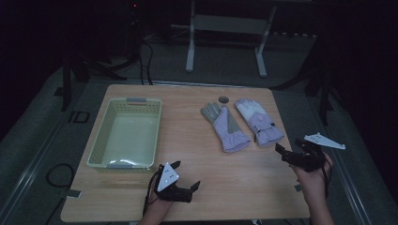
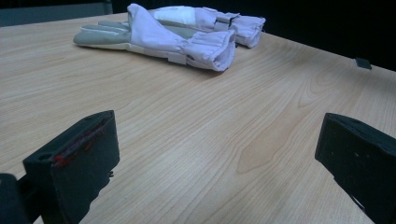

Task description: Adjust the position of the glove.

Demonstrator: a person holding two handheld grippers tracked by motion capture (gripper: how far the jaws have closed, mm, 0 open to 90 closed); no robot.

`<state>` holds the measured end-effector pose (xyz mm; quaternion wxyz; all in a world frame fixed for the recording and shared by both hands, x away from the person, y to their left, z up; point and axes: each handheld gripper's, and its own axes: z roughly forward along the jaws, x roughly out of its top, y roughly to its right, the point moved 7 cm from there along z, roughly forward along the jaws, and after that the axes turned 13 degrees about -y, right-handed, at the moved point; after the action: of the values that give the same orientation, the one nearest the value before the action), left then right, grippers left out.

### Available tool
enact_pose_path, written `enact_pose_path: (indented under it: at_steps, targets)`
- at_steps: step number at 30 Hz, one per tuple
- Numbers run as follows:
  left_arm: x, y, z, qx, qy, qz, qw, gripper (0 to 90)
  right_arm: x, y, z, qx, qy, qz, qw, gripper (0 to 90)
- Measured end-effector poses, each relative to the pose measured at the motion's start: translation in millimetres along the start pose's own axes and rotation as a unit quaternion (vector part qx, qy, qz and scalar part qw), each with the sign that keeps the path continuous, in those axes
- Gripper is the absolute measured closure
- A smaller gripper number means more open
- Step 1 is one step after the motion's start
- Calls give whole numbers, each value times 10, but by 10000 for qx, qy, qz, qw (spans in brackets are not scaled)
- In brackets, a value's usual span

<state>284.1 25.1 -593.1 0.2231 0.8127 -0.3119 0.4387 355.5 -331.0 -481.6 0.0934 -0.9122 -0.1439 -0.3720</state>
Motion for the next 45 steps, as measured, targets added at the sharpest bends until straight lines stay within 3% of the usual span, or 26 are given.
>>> enact_pose_path:
  at_steps: [2, 3, 5, 12, 22, 28, 33, 45]
  targets:
    - [0, -1, 0, -3, -1, -8, 10000, 0, 89, -103, 4, 93, 87, -203, 9997, 123]
    - [0, 0, 1, -2, -3, -7, 10000, 0, 118, -127, 10, 47, 97, -230, 9997, 130]
    - [1, 0, 1, 1, 1, -3, 10000, 0, 178, -184, 31, 172, 75, -309, 9993, 142]
    - [1, -1, 1, -15, 4, -8, 10000, 0, 397, -270, 172, 250, 49, -498, 9984, 277]
    - [1, 0, 1, -55, -3, -23, 10000, 0, 659, -469, 447, 345, -71, -764, 9965, 288]
    - [0, 7, 2, -34, -16, 33, 10000, 0, 722, -581, 661, 504, -312, -813, 9949, 235]
    - [0, 5, 2, -48, -4, 9, 10000, 0, 731, -608, 841, 465, -533, -891, 9935, 242]
    - [0, 2, 0, -61, -1, -9, 10000, 0, 769, -684, 1286, 529, -803, -978, 9906, 377]
